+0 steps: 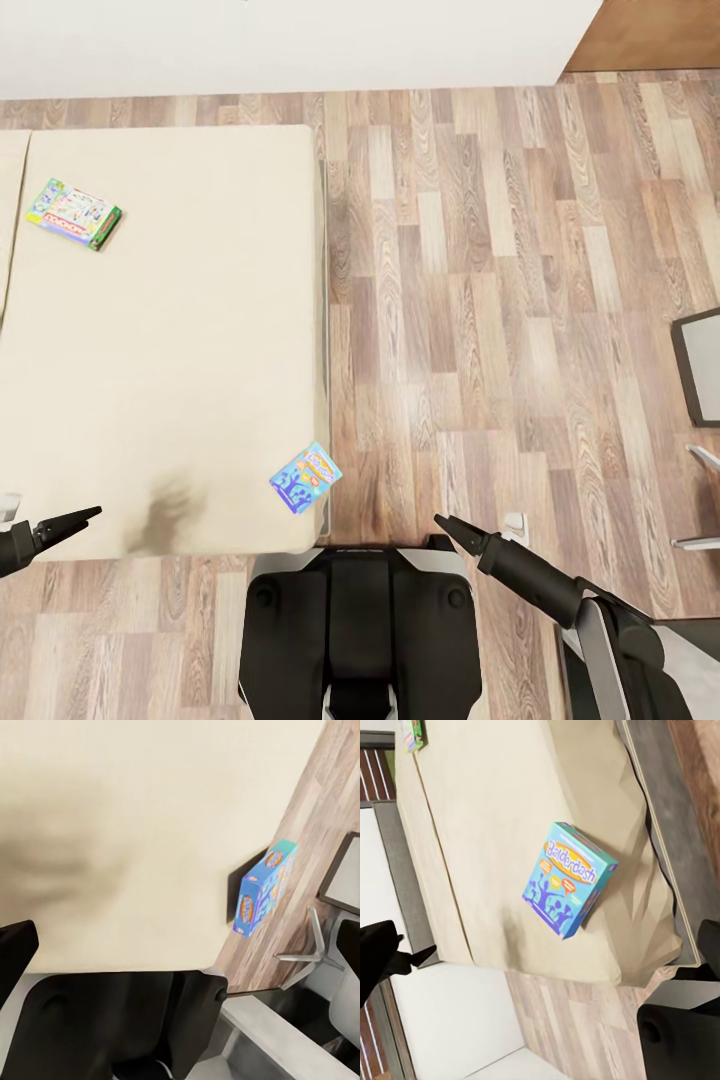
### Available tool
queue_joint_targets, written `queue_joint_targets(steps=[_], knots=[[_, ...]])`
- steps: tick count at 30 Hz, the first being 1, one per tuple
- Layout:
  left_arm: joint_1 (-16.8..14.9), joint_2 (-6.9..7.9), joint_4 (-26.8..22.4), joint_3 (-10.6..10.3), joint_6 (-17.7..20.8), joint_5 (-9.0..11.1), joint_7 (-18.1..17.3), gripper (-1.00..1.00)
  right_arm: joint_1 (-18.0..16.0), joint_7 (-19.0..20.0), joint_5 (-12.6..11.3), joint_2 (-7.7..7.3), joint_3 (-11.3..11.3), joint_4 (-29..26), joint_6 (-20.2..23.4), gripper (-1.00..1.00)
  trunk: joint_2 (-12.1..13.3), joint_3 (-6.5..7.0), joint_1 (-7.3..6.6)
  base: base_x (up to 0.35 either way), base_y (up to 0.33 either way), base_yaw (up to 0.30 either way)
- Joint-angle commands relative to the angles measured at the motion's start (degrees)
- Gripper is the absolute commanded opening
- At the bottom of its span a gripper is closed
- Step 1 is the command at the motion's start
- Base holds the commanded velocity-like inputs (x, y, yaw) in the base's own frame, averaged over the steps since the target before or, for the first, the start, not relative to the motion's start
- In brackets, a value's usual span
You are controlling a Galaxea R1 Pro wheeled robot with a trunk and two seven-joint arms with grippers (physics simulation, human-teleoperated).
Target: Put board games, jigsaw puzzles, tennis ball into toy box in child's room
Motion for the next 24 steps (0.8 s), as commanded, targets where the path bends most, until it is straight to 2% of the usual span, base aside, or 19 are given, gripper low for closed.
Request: queue_joint_targets(steps=[1,14,24], knots=[[-0.1,-0.02,0.0,0.1,0.6,-0.6,-0.5,1.0,0.0,0.1,-0.1,0.05,-0.1,0.0,0.3,1.0,-0.1,-0.05,0.04,0.0,0.0,0.0],[-0.1,-0.06,-0.1,0.1,0.5,-0.7,-0.5,1.0,0.0,0.0,-0.1,0.06,-0.1,0.0,0.3,1.0,-0.1,0.02,0.04,0.0,0.0,0.0],[-0.1,-0.05,0.0,0.1,0.4,-0.6,-0.5,1.0,0.0,0.2,0.0,0.05,-0.1,0.0,0.2,1.0,-0.1,0.7,0.04,0.0,0.0,0.0]])
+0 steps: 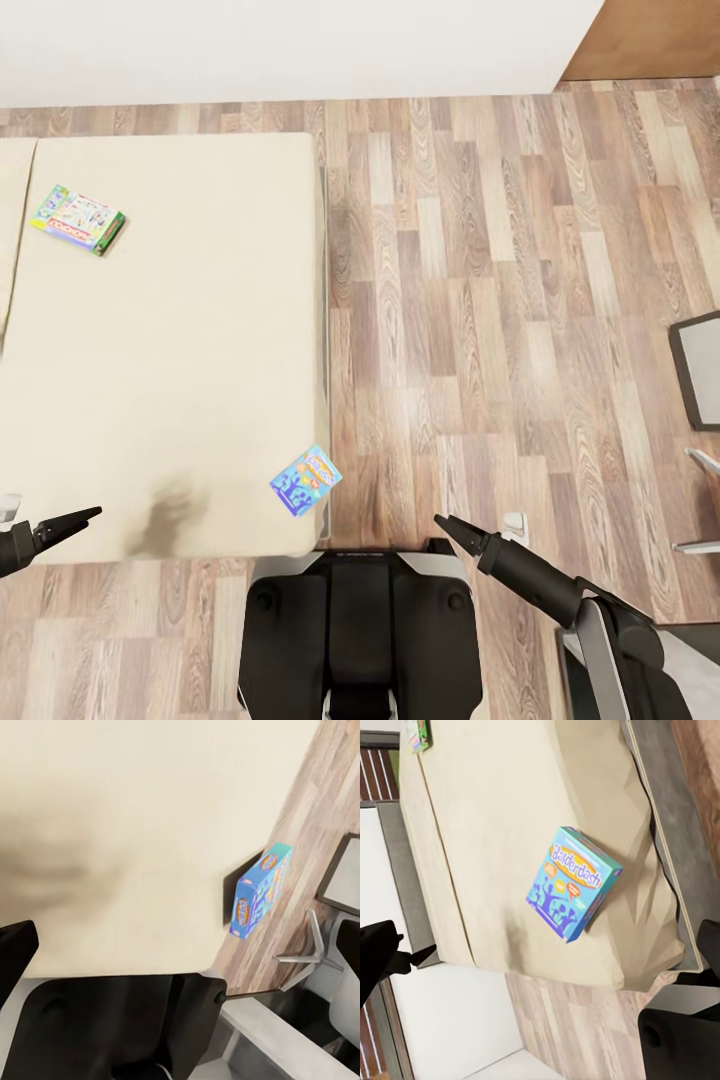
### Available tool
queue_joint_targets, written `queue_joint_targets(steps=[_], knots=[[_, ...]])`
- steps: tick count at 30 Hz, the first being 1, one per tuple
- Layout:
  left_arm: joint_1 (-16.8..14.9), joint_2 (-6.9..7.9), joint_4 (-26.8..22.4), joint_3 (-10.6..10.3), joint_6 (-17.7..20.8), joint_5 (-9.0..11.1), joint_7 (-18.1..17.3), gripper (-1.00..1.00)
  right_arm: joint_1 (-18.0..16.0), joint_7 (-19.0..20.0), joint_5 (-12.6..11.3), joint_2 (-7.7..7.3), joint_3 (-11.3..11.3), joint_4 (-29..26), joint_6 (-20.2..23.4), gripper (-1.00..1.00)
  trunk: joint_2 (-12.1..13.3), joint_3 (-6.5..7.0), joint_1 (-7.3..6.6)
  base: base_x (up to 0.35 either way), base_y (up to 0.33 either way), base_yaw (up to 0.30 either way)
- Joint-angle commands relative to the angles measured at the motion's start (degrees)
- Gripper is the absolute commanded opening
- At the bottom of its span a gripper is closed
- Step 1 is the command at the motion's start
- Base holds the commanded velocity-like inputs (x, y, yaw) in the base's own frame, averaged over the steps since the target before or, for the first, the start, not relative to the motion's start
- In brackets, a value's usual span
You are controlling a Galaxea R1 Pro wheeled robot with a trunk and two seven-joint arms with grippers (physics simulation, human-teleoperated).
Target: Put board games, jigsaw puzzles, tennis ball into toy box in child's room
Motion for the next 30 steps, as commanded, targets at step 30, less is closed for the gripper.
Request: queue_joint_targets(steps=[30], knots=[[-0.1,0.23,0.0,0.2,1.3,-0.5,-0.5,1.0,0.0,0.2,-0.1,0.05,-0.2,0.0,0.4,1.0,-0.1,2.76,0.04,0.0,0.0,0.0]])
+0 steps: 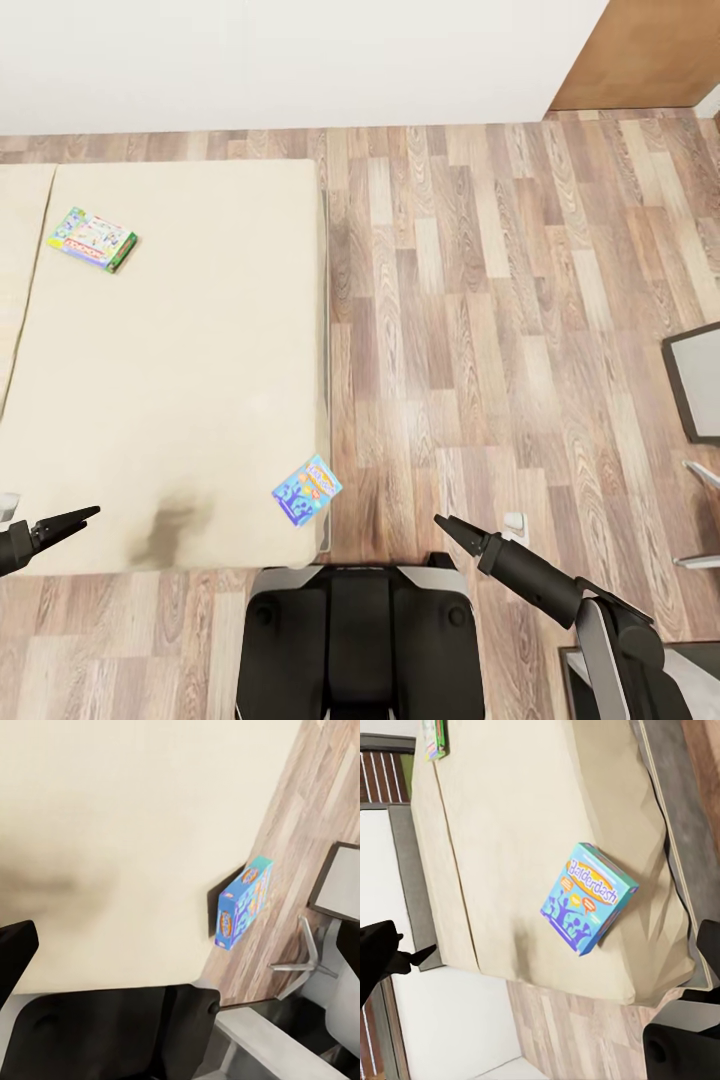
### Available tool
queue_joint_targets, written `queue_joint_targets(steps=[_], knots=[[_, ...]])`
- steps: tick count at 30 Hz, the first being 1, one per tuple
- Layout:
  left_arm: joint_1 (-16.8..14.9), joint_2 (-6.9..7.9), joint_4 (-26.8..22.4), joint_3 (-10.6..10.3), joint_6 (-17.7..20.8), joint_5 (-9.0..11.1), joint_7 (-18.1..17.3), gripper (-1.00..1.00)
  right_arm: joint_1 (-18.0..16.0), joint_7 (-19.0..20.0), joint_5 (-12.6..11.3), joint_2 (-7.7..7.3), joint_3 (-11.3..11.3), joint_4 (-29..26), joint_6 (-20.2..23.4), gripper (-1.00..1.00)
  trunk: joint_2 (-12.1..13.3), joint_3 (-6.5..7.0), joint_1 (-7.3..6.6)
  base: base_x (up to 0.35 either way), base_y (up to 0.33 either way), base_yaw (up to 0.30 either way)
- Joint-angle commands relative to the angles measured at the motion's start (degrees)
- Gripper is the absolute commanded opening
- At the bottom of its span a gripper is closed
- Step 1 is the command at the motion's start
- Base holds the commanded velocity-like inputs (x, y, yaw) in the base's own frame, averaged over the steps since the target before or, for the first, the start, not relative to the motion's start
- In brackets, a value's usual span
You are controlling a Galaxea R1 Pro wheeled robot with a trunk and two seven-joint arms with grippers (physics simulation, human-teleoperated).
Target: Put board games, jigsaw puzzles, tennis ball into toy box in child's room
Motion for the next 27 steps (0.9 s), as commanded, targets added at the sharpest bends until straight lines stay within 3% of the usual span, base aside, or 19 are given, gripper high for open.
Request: queue_joint_targets(steps=[1,27], knots=[[-0.1,-0.02,0.0,0.1,0.6,-0.6,-0.5,1.0,0.0,0.1,-0.1,0.05,-0.1,0.0,0.4,1.0,-0.1,0.04,0.04,-0.014,0.0,0.0],[-0.1,-0.03,-0.1,0.0,0.5,-0.7,-0.5,1.0,0.0,0.2,-0.3,0.0,-0.2,0.0,0.7,1.0,-0.1,2.51,0.04,-0.04,0.0,0.0]])
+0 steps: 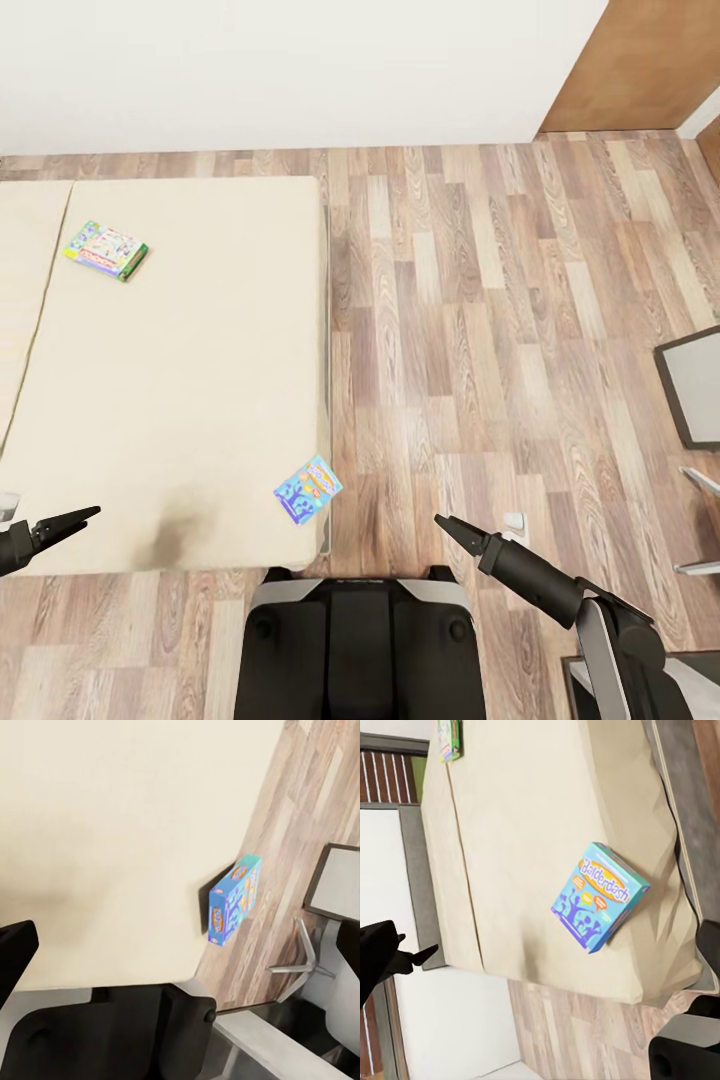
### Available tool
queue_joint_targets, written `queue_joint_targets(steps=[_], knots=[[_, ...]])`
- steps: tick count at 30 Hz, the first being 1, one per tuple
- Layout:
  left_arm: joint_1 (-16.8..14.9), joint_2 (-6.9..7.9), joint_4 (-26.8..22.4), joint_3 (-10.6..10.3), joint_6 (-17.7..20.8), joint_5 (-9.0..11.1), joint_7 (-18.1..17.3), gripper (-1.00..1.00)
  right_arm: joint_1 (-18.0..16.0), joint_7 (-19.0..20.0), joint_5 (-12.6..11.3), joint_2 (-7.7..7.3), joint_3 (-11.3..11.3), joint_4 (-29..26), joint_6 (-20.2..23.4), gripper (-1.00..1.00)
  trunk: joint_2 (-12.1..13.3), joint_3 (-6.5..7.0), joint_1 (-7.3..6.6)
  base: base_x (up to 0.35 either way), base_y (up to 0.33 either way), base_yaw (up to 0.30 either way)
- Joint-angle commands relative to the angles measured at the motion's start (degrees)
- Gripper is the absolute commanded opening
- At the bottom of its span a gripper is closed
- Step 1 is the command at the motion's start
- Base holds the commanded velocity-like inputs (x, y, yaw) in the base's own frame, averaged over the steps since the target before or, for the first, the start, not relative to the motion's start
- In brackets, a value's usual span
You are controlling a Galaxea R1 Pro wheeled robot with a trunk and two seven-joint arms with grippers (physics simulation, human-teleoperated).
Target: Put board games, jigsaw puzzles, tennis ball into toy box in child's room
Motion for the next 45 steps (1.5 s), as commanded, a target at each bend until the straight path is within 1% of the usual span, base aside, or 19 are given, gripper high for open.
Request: queue_joint_targets(steps=[1,45], knots=[[-0.1,-0.03,0.0,0.1,0.6,-0.6,-0.5,1.0,0.0,0.1,-0.1,0.04,-0.1,0.0,0.3,1.0,-0.1,0.04,0.04,0.0,0.0,0.0],[-0.1,-0.08,-0.3,-0.2,0.6,-0.7,-0.5,1.0,0.0,0.3,-0.2,0.01,-0.1,0.0,0.2,1.0,-0.1,4.21,0.04,0.0,0.0,0.0]])
